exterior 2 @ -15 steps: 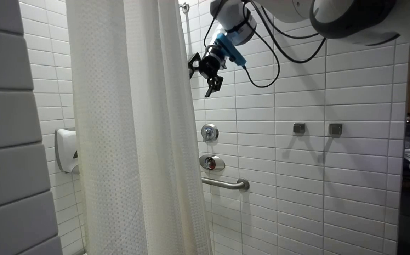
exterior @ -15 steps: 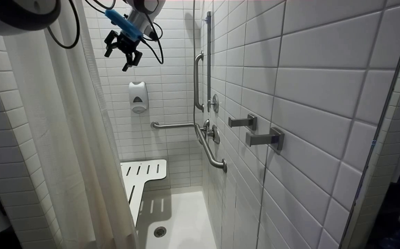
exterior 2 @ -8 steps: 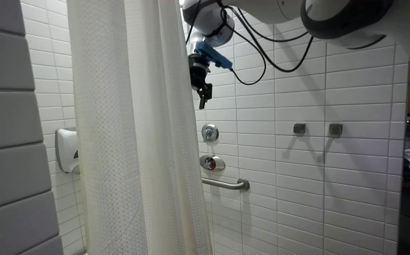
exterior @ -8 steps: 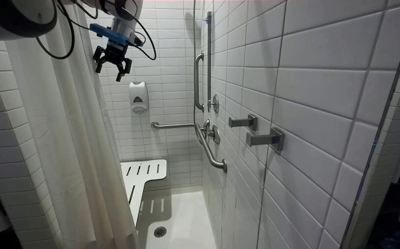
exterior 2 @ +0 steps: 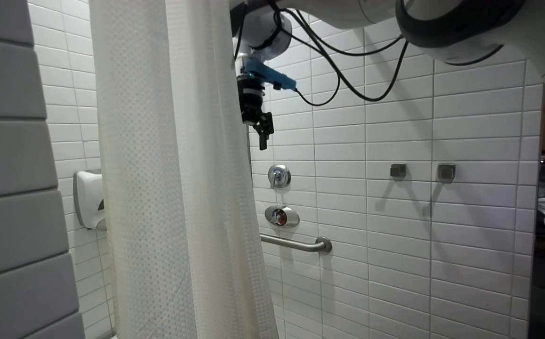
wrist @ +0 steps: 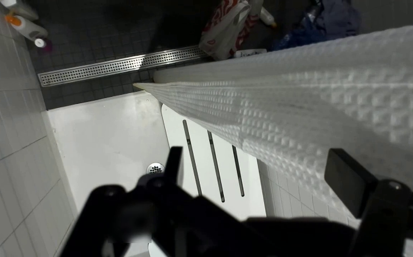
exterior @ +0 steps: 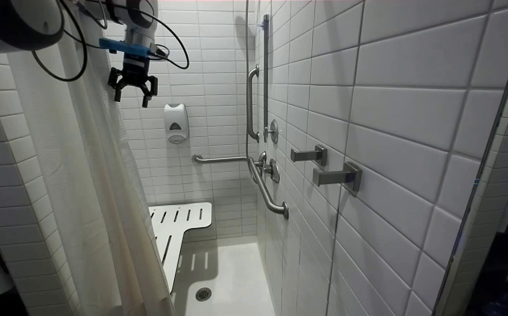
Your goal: Open the shower
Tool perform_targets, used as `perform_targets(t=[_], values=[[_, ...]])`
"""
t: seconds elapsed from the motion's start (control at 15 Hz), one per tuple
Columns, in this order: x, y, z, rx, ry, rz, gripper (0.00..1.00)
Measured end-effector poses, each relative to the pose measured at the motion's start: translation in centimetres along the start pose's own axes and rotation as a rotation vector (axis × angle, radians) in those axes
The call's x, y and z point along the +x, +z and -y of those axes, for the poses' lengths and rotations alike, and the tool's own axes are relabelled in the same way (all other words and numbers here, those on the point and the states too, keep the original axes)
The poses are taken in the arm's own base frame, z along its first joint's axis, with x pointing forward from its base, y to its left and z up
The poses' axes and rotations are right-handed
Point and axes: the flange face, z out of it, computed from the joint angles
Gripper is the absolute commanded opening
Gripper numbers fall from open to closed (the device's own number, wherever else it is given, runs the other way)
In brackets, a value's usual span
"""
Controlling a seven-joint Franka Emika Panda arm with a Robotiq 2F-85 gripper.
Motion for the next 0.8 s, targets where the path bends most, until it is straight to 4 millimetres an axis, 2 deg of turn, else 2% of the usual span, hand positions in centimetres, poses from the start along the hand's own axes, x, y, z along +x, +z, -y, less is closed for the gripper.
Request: perform_targets(t=[0.2,0.33,0.6,0.8], values=[[0.0,0.0,0.0,-0.023,0.002,-0.002,1.00],[0.2,-0.6,-0.8,-0.025,0.024,-0.036,1.00],[0.8,-3.3,-3.8,0.018,0.148,-0.190,1.00],[1.1,-5.2,-6.1,0.128,0.240,-0.293,1.00]])
